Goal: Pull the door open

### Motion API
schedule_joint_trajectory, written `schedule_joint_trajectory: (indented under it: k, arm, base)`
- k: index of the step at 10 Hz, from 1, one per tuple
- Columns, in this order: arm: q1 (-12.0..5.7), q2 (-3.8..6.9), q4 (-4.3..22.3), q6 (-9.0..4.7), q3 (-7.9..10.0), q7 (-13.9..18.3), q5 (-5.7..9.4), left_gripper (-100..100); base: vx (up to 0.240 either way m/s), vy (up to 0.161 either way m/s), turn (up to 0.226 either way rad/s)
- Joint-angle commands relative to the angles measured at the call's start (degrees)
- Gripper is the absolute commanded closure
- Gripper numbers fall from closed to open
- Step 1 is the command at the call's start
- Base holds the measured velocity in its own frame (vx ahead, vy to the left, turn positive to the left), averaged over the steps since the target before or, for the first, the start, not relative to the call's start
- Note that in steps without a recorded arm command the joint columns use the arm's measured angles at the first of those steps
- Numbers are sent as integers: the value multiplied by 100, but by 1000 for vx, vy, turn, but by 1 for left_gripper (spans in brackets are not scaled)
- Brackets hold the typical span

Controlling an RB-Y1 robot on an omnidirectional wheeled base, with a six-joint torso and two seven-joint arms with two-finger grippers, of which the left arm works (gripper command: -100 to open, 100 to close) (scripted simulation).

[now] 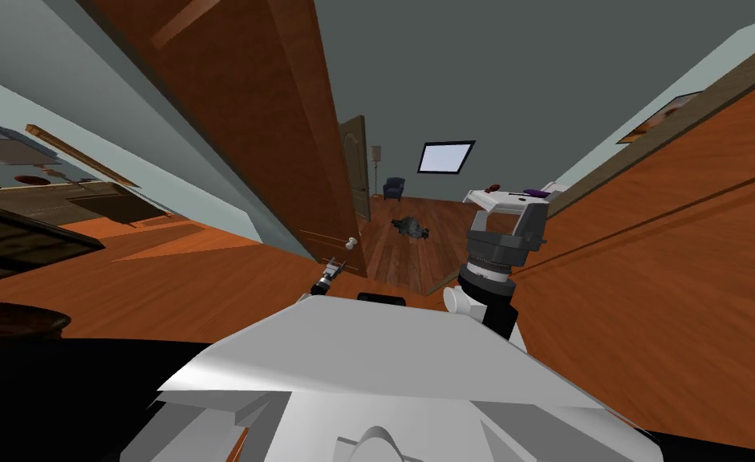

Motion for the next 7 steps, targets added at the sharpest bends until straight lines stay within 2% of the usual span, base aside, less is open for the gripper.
schedule_joint_trajectory:
  k: [1,4,6,7]
  arm:
    - [69,-11,-73,29,11,-36,89,-100]
    - [203,-13,-145,68,55,-139,334,-100]
    - [288,-14,-192,93,83,-204,490,-100]
    - [341,-47,-133,63,50,-180,422,-100]
  base:
    - [184,-84,-142]
    - [213,-51,-156]
    - [184,16,-78]
    - [44,1,12]
